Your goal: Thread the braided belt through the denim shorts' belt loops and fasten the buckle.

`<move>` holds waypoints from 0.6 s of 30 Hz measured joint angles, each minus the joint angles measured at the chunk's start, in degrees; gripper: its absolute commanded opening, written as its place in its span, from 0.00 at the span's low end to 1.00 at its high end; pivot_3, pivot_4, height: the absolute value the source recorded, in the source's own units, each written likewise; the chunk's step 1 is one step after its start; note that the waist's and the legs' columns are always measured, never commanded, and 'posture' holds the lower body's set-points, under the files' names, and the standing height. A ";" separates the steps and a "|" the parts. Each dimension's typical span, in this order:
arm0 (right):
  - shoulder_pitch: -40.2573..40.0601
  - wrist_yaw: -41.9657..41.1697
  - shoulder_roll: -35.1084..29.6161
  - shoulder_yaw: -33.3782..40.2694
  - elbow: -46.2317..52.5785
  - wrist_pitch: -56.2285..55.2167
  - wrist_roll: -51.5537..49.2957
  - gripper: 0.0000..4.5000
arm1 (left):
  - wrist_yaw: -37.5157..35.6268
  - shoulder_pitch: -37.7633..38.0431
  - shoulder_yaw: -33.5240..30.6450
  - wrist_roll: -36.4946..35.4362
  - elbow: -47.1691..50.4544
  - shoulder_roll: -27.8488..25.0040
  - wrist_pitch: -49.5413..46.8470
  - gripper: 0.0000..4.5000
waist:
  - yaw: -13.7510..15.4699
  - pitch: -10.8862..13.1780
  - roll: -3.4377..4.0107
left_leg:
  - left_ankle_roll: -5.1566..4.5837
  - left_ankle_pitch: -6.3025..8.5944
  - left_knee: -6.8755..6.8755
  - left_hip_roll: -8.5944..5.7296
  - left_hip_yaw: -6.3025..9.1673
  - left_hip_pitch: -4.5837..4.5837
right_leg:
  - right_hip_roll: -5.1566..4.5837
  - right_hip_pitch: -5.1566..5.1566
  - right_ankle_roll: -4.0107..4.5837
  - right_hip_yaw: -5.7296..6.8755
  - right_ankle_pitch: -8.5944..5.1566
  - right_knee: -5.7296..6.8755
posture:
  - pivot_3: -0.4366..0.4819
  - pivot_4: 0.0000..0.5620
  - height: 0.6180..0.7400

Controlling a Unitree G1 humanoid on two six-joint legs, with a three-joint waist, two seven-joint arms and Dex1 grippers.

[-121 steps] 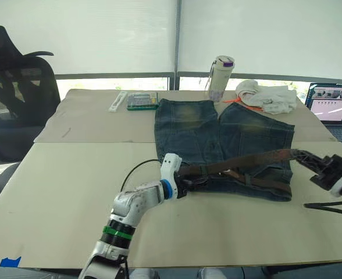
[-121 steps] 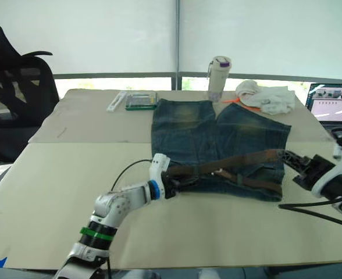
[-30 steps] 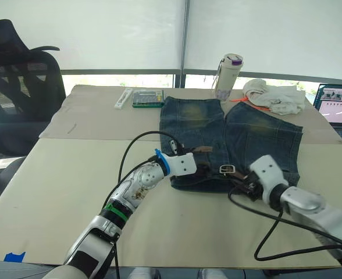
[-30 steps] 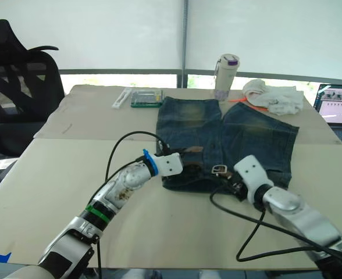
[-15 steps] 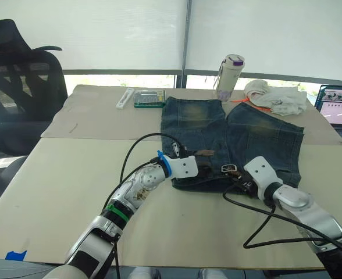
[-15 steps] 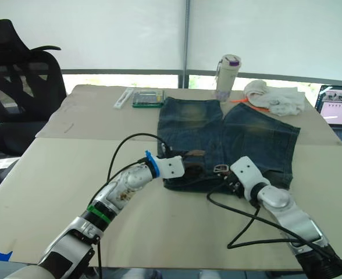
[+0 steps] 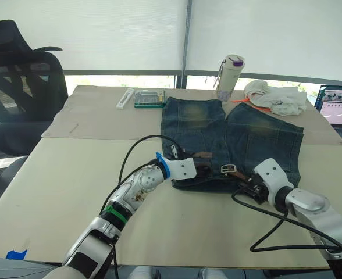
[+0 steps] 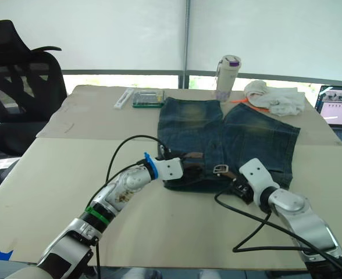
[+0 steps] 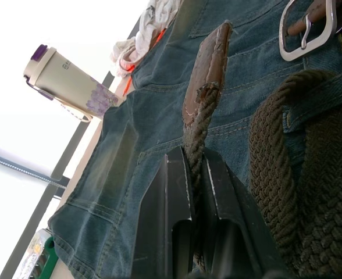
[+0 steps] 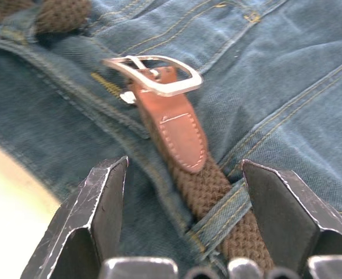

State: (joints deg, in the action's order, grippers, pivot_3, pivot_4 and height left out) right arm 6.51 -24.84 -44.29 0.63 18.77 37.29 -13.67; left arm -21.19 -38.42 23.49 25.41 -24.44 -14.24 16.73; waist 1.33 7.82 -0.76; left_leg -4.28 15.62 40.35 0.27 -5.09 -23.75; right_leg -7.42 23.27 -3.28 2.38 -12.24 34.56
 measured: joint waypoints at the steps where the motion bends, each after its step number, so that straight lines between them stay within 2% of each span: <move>1: 0.31 -0.01 0.51 0.01 -0.33 0.00 0.13 0.77 | -0.01 0.00 0.00 0.01 0.00 -0.02 -0.01 0.00 | -0.03 0.00 0.00 | 0.00 0.00 0.01 0.00 0.00 0.00 | 0.00 0.00 0.00 0.00 0.00 0.01 | 0.48 0.27 0.97; 5: 2.03 -0.63 3.47 0.43 -0.94 0.49 -0.67 0.77 | -0.04 0.05 0.00 0.01 0.09 -0.07 -0.01 0.00 | -0.06 0.00 0.00 | 0.01 -0.01 0.01 -0.01 0.02 0.00 | 0.00 0.01 0.00 0.00 0.00 0.28 | 0.48 0.27 0.97; 18: 4.61 1.34 4.29 -0.33 -5.01 -0.10 5.78 0.77 | -0.18 1.08 -0.01 0.02 1.26 -0.34 -0.56 0.00 | -0.22 0.00 0.00 | 0.03 -0.02 0.05 -0.10 0.04 0.00 | -0.03 0.01 -0.02 0.00 -0.02 0.38 | 0.48 0.27 0.97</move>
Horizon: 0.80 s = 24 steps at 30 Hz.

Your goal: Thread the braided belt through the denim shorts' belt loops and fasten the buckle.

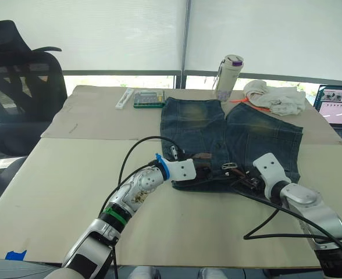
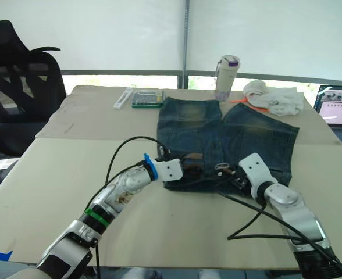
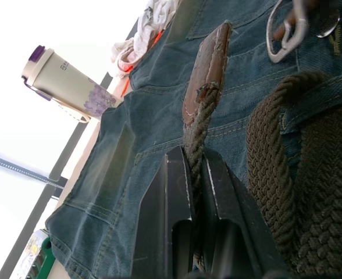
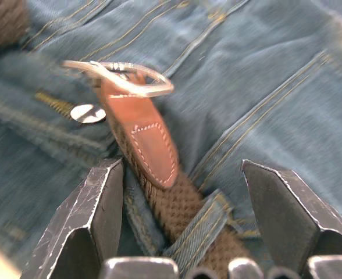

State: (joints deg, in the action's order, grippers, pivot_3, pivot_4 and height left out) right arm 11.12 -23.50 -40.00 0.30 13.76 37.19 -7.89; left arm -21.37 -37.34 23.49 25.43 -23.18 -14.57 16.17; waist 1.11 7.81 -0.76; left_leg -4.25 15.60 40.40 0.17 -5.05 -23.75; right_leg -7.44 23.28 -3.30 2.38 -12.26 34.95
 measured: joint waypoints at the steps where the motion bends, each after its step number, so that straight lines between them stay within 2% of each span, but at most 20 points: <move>1: 0.43 -0.08 0.28 -0.39 -0.63 -0.21 0.33 0.77 | -0.01 0.09 -0.01 0.00 0.01 -0.14 -0.01 0.00 | -0.09 0.00 0.00 | 0.00 0.00 0.00 0.00 -0.01 0.00 | 0.00 0.00 0.00 0.00 0.00 0.00 | 0.48 0.27 0.97; 3: 1.37 -0.19 0.82 -1.35 -1.79 -0.55 0.88 0.77 | -0.02 0.19 -0.01 0.00 0.03 -0.17 -0.01 0.00 | -0.25 0.00 0.00 | 0.00 0.00 0.01 -0.01 0.00 0.00 | 0.00 0.00 0.00 -0.02 0.00 0.01 | 0.48 0.27 0.97; 4: 1.66 -0.26 1.17 -1.60 -2.19 -0.59 1.09 0.66 | -0.02 0.22 -0.01 0.00 0.03 -0.17 -0.01 0.00 | -0.29 0.00 0.00 | 0.01 -0.01 0.01 -0.01 0.00 0.01 | 0.00 0.00 0.00 -0.01 0.00 0.01 | 0.48 0.27 0.97; 5: 1.82 -0.44 1.41 -1.82 -2.47 -0.67 1.13 0.60 | -0.02 0.22 -0.01 0.01 0.03 -0.18 -0.02 0.00 | -0.32 0.00 0.00 | 0.01 -0.01 0.01 -0.01 0.00 0.01 | 0.00 0.00 0.00 -0.01 0.00 0.02 | 0.48 0.27 0.97; 6: 1.92 -0.95 1.55 -2.04 -2.74 -0.90 1.13 0.50 | -0.01 0.23 -0.01 0.01 0.05 -0.13 -0.03 0.00 | -0.35 0.00 0.00 | 0.01 -0.01 0.01 -0.01 0.00 0.01 | 0.00 0.00 0.00 -0.01 0.00 0.02 | 0.48 0.27 0.97; 8: 2.04 -1.54 1.72 -2.24 -3.00 -1.43 1.13 0.41 | -0.02 0.27 -0.01 0.01 0.12 -0.12 -0.07 0.00 | -0.35 0.00 0.00 | 0.01 -0.01 0.01 -0.01 0.00 0.01 | 0.00 0.00 0.00 -0.01 0.00 0.02 | 0.48 0.27 0.97; 9: 2.09 -1.71 2.06 -2.25 -3.02 -1.56 1.13 0.28 | -0.02 0.38 -0.01 0.01 0.29 -0.11 -0.12 0.00 | -0.35 0.00 0.00 | 0.01 -0.01 0.01 -0.01 0.00 0.01 | 0.00 0.00 0.00 -0.01 0.00 0.02 | 0.48 0.27 0.97; 13: 2.12 -1.53 3.42 -1.78 -3.02 -2.09 1.13 0.00 | -0.02 0.67 -0.01 0.00 0.93 0.30 -0.29 0.00 | -0.36 0.00 0.00 | 0.01 -0.01 0.01 -0.01 0.00 0.01 | 0.00 0.00 0.00 -0.01 0.00 0.03 | 0.48 0.27 0.97; 21: 0.78 -0.42 8.06 3.10 -1.91 -2.44 -0.32 0.00 | -1.49 0.49 0.01 -0.92 0.52 3.37 -2.66 0.00 | -0.35 0.00 0.01 | 0.02 -0.01 0.01 -0.02 0.00 0.00 | 0.00 0.00 0.00 -0.01 0.00 0.04 | 0.48 0.27 0.97; 24: 0.05 -0.10 9.80 5.30 0.00 -3.35 -1.56 0.00 | -1.89 -0.66 -0.60 -2.72 -2.47 7.15 -5.65 0.00 | -0.17 0.00 0.00 | 0.01 -0.01 0.02 -0.04 0.03 0.00 | 0.00 -0.01 -0.01 0.00 0.00 0.04 | 0.48 0.27 0.97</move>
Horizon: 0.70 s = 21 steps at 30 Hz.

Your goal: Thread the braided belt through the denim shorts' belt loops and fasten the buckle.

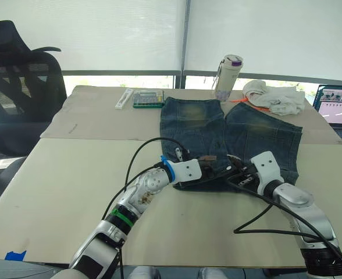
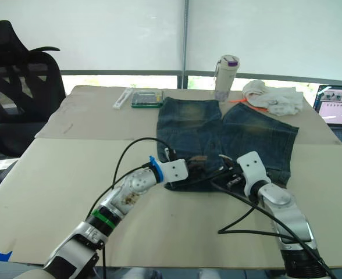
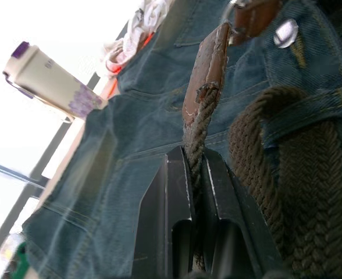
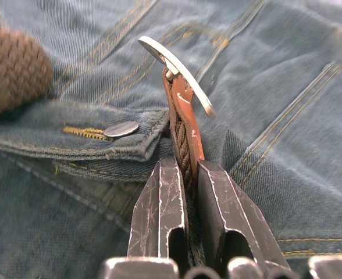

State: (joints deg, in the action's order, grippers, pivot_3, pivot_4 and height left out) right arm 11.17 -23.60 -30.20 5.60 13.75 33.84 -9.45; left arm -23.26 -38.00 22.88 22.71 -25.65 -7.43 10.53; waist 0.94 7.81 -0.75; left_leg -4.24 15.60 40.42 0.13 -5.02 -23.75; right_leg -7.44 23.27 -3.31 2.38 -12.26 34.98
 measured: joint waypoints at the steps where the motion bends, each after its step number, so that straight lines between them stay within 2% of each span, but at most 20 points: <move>1: -0.26 0.08 0.90 0.20 0.97 -0.50 -0.63 0.00 | 0.02 -0.73 -0.35 -0.66 -1.49 1.63 -1.22 0.00 | -0.07 0.00 0.00 | -0.01 0.01 0.01 -0.02 0.00 0.00 | 0.00 0.00 0.00 0.00 0.00 0.00 | 0.48 0.27 0.97; 4: -0.76 0.05 1.94 0.31 2.23 -1.80 -0.82 0.00 | 0.31 -3.27 -1.95 -3.75 -6.09 7.11 -4.26 0.00 | -0.19 0.00 0.00 | -0.04 0.02 0.00 -0.07 0.02 0.00 | 0.00 0.01 -0.02 -0.01 -0.01 -0.01 | 0.48 0.27 0.97; 8: -1.76 0.13 2.02 -0.24 2.70 -2.97 -0.38 0.00 | 1.38 -5.61 -3.44 -6.13 -9.84 10.24 -5.60 0.00 | -0.28 0.00 -0.01 | -0.05 0.03 -0.01 -0.07 0.05 0.01 | 0.00 0.04 -0.03 -0.01 -0.02 -0.01 | 0.48 0.27 0.97; 17: -2.46 0.18 2.56 -0.73 3.42 -3.73 0.05 0.00 | 3.82 -6.33 -4.07 -7.10 -12.80 11.53 -5.56 0.00 | -0.26 0.00 -0.01 | -0.12 0.07 -0.01 -0.07 0.06 0.00 | 0.00 0.05 -0.02 -0.03 -0.02 -0.02 | 0.48 0.27 0.97; 21: -2.52 -1.48 -0.22 -3.02 3.42 -6.37 2.58 0.00 | 3.98 -6.33 -3.69 -7.11 -12.89 12.65 -4.92 0.00 | -0.27 0.00 -0.01 | -0.11 0.07 0.00 -0.08 0.06 0.00 | -0.01 0.05 -0.02 -0.04 -0.02 -0.03 | 0.48 0.27 0.97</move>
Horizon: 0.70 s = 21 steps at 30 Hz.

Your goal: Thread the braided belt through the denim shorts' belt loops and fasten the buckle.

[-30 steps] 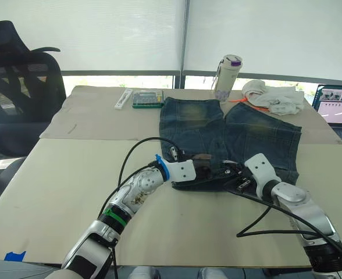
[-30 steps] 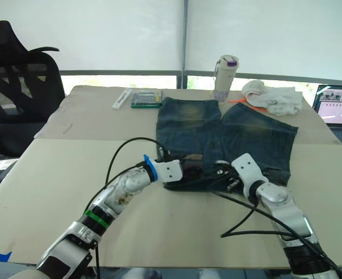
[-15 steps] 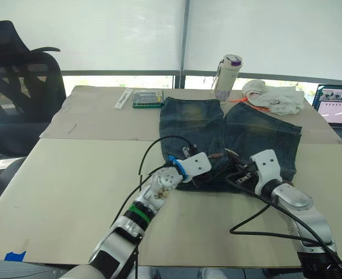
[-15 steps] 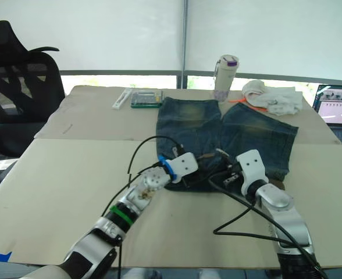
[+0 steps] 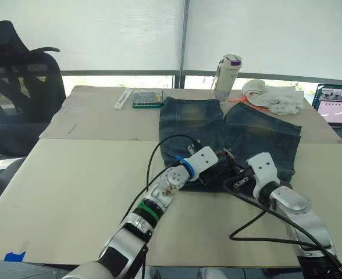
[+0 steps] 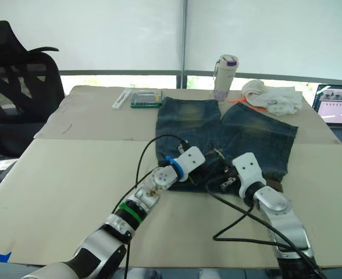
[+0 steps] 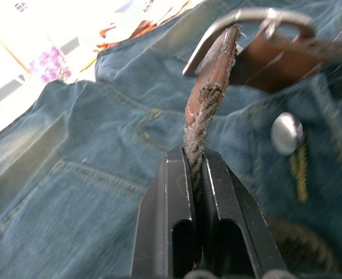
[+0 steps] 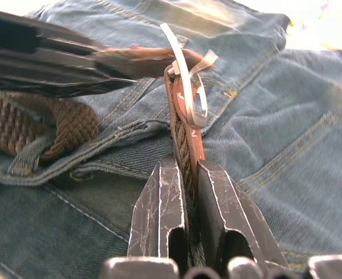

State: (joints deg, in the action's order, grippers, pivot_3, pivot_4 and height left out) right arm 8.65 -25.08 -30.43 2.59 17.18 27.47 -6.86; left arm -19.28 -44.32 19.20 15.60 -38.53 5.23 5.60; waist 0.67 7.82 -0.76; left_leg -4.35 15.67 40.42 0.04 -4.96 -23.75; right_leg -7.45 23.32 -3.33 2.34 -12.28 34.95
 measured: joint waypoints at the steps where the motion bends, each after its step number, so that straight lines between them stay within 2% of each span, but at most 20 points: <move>1: 0.00 -0.38 -0.51 -0.44 -0.01 -0.53 0.59 0.00 | -0.05 0.01 0.17 0.00 0.00 0.19 0.32 0.00 | 0.00 0.00 0.00 | 0.00 0.00 0.00 0.00 0.00 0.00 | 0.00 0.00 0.00 0.00 0.00 -0.01 | 0.48 0.27 0.97; 8: -0.12 -3.73 -6.12 -5.15 -2.01 -7.39 7.22 0.00 | -0.04 1.23 1.17 -0.07 0.56 0.46 0.50 0.00 | -0.01 0.00 -0.01 | 0.01 -0.01 0.00 0.00 0.00 0.01 | 0.00 0.02 0.01 0.00 0.00 -0.03 | 0.48 0.27 0.97; 12: -0.46 -5.86 -10.66 -8.26 -5.59 -16.05 12.92 0.00 | -0.11 2.62 2.18 -0.06 1.32 0.47 0.50 0.00 | -0.01 0.01 -0.01 | 0.04 -0.03 0.00 0.00 0.00 0.02 | 0.00 0.02 0.01 0.00 -0.01 -0.07 | 0.48 0.27 0.97; 20: -0.40 -7.48 -13.91 -8.43 -10.69 -28.36 16.80 0.00 | -0.08 3.22 3.22 0.11 1.65 0.42 1.61 0.00 | 0.08 0.01 -0.02 | 0.11 -0.07 0.01 0.01 -0.01 0.03 | -0.01 0.00 0.01 -0.02 -0.01 -0.09 | 0.48 0.27 0.97; 21: -0.43 -7.46 -13.32 -8.15 -10.94 -28.41 16.70 0.11 | 0.05 3.34 3.23 0.12 1.65 0.40 1.66 0.00 | 0.07 0.01 -0.03 | 0.12 -0.07 0.01 0.01 -0.01 0.03 | -0.01 0.00 0.01 -0.02 -0.01 -0.09 | 0.48 0.27 0.97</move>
State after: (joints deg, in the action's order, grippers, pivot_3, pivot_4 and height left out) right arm 8.22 -32.54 -43.74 -5.57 6.23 -0.94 9.84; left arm -19.23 -40.98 22.42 15.72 -36.88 5.62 7.26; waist 0.74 7.83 -0.78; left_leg -4.24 15.60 40.43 0.06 -4.97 -23.71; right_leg -7.46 23.32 -3.32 2.32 -12.29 34.87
